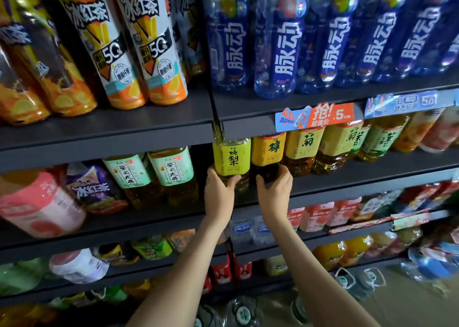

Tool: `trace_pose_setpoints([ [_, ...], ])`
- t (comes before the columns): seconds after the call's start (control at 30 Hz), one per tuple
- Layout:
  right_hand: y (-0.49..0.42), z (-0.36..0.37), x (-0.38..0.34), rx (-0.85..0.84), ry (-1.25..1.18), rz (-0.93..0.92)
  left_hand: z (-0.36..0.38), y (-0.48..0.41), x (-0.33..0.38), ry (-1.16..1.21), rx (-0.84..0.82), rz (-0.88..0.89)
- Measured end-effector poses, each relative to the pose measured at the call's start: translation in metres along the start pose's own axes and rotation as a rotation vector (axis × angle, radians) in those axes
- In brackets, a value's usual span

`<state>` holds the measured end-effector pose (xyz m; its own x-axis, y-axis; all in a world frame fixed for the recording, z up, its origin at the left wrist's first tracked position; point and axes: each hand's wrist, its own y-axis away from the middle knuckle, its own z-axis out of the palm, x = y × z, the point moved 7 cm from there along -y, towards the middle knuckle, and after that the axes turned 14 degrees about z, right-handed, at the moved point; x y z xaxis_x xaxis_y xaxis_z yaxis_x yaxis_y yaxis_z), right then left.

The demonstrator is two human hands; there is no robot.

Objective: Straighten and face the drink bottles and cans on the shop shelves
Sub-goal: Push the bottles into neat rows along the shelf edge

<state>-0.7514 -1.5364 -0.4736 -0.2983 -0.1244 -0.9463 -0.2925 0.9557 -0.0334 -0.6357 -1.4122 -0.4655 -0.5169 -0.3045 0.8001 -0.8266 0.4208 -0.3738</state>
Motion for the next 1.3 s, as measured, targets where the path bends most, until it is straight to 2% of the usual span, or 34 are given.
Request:
trace_pose_setpoints([
  [0.17, -0.013, 0.011, 0.004, -0.061, 0.027, 0.030, 0.005, 0.003, -0.006, 0.023, 0.067, 0.020],
  [0.5, -0.024, 0.018, 0.007, -0.030, 0.066, 0.076, 0.003, 0.009, 0.002, 0.037, 0.164, 0.014],
  [0.8, -0.015, 0.017, -0.001, 0.097, 0.060, 0.070, 0.002, 0.012, 0.011, -0.058, 0.126, -0.031],
  [0.97, -0.020, 0.015, -0.003, 0.048, 0.109, 0.035, 0.005, 0.008, 0.001, -0.046, 0.052, -0.020],
  [1.07, -0.013, -0.002, 0.004, 0.040, 0.108, -0.012, 0.009, 0.023, 0.002, -0.004, 0.083, -0.022],
  [1.13, -0.013, -0.025, 0.010, 0.064, 0.069, 0.020, 0.012, 0.038, 0.019, -0.038, 0.108, -0.025],
  [1.2, -0.024, -0.054, 0.014, 0.112, 0.036, 0.066, 0.018, 0.051, 0.043, -0.101, 0.150, 0.098],
  [1.3, -0.058, -0.101, 0.020, 0.189, -0.009, 0.146, 0.038, 0.060, 0.075, -0.124, 0.177, 0.387],
])
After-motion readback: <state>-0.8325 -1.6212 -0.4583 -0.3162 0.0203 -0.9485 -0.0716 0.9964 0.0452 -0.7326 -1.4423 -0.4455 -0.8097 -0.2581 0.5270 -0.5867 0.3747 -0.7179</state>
